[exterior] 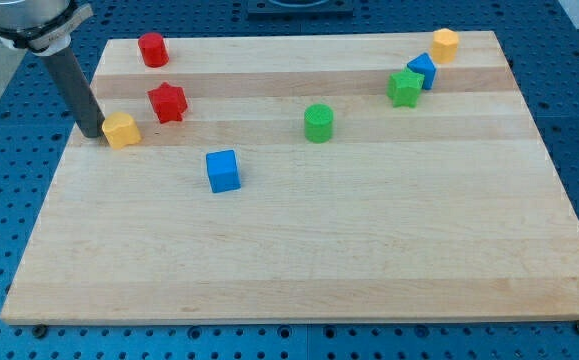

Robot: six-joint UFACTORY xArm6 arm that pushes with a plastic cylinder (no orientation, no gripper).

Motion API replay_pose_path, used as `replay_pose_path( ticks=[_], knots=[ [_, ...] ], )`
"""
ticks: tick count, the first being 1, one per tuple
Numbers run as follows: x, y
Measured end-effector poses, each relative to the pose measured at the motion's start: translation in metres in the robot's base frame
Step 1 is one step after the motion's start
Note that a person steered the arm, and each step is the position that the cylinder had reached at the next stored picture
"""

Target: Place the yellow heart below the red star

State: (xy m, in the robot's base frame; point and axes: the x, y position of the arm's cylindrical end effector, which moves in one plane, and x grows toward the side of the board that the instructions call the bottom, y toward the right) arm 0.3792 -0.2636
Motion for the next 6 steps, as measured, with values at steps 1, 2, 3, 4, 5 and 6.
replay_pose_path(
  ticks=[1,2,3,4,5,6],
  knots=[
    [0.014,0.045],
    [0.034,0.064],
    [0.037,0.064],
    [0.058,0.064],
    [0.077,0.090],
    [0.098,0.142]
  ],
)
